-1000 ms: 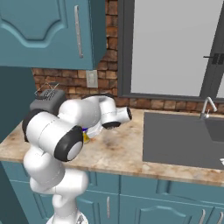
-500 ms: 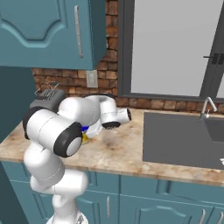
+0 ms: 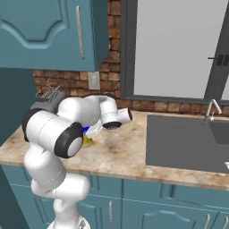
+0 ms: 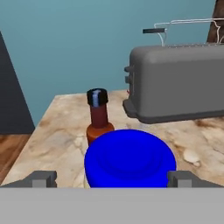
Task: Place the condiment bottle and mayonnaise from the counter to the top shelf of the fridge. If the existing items in the fridge are on the top shelf, move them to other shelves.
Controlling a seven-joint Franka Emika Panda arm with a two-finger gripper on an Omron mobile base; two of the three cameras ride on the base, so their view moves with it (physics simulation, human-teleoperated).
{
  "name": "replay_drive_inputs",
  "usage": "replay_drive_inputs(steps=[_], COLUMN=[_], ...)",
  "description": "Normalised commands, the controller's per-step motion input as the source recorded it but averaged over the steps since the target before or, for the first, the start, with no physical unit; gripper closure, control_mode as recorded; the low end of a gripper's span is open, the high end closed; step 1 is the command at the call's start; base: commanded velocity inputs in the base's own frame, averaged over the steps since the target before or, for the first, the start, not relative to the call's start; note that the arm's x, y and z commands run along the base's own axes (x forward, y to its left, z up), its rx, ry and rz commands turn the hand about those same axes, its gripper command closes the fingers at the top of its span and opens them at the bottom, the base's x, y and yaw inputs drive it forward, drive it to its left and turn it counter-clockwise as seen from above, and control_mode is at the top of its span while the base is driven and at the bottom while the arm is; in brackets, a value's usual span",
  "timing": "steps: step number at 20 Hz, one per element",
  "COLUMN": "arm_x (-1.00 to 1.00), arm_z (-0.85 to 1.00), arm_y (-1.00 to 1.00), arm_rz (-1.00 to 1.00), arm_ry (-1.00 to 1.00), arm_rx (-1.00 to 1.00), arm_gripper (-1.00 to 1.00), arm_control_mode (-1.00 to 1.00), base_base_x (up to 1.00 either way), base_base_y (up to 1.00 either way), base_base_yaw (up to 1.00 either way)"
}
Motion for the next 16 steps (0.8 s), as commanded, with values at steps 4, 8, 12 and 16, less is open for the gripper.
replay_drive_inputs(steps=[4, 8, 12, 16], arm_x=[0.0, 0.0, 0.0, 0.0], arm_z=[-0.24, -0.14, -0.15, -0.04], arm_y=[-0.03, 0.0, 0.0, 0.13], arm_rz=[0.0, 0.0, 0.0, 0.0], arm_ry=[-0.03, -0.09, -0.04, -0.01], arm_rx=[0.0, 0.0, 0.0, 0.0], arm_gripper=[-1.0, -1.0, -1.0, -1.0], arm_control_mode=[-1.0, -1.0, -1.0, -1.0], base_base_x=[0.0, 0.0, 0.0, 0.0], base_base_y=[0.0, 0.0, 0.0, 0.0], base_base_yaw=[0.0, 0.0, 0.0, 0.0])
